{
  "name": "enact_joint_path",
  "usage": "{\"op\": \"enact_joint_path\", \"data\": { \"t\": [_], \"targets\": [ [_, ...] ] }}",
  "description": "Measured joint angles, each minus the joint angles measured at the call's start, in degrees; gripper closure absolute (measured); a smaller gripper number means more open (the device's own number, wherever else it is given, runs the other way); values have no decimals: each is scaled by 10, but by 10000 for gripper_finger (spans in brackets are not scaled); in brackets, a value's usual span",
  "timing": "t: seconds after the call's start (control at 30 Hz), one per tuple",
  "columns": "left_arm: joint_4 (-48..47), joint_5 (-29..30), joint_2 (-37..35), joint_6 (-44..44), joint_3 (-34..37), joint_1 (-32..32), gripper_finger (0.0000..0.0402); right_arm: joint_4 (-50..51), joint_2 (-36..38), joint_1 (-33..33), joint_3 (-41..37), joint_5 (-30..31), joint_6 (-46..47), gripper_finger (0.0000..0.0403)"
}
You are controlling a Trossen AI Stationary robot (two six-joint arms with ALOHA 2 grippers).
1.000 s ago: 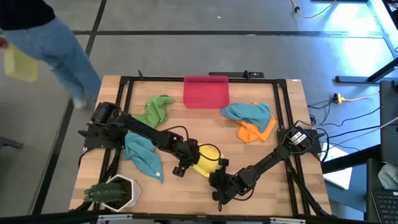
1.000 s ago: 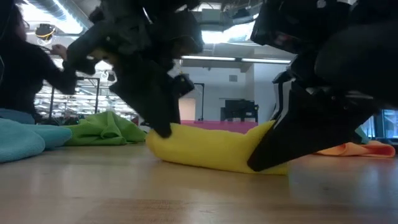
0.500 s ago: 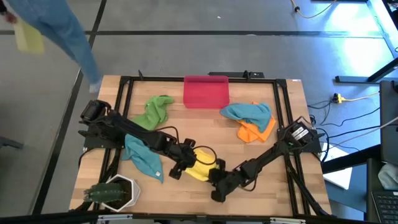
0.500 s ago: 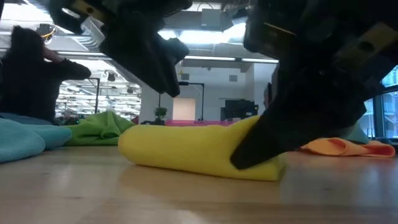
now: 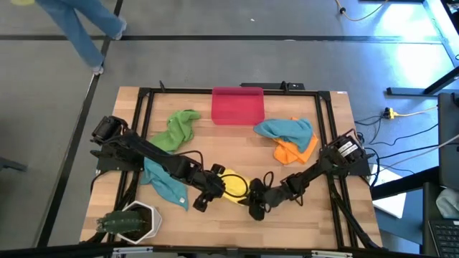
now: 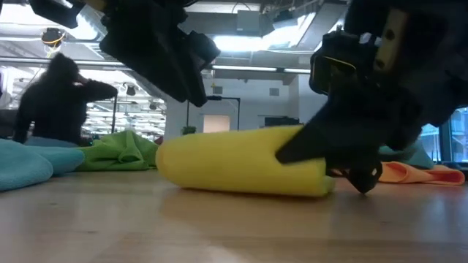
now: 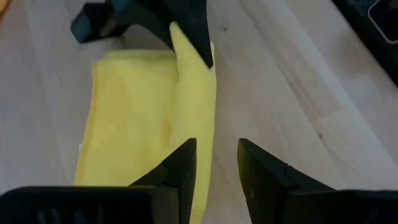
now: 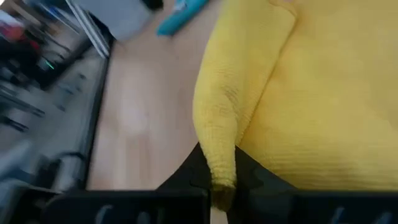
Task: Roll microfiber towels into tight, uniform cylinder then place into a basket
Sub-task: Roll the yellow microfiber cloth
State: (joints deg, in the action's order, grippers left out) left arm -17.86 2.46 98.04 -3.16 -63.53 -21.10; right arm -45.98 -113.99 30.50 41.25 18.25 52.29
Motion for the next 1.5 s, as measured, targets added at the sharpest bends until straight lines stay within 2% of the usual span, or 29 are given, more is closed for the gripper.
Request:
{"op": "enact_joint_path", "data": {
  "t": [0.23,0.63,0.77,0.97,1.07,1.23,1.5],
  "targets": [
    [24,-1,8,-6,0,-1,296,-18,0,-12,-11,-25,56,386],
    [55,27,84,-21,0,14,296,6,0,-16,-10,-27,84,386],
    [58,25,90,-21,0,23,296,9,0,-16,-9,-32,68,385],
    [57,12,90,-21,0,28,296,34,-3,-14,6,-36,5,343],
    [56,2,90,-18,0,28,296,77,1,-14,22,-40,-36,330],
    [57,-3,90,-16,0,28,296,230,26,-15,66,-39,-78,305],
    [59,-4,90,-15,0,28,296,466,47,-13,164,-30,-136,217]
  ]
}}
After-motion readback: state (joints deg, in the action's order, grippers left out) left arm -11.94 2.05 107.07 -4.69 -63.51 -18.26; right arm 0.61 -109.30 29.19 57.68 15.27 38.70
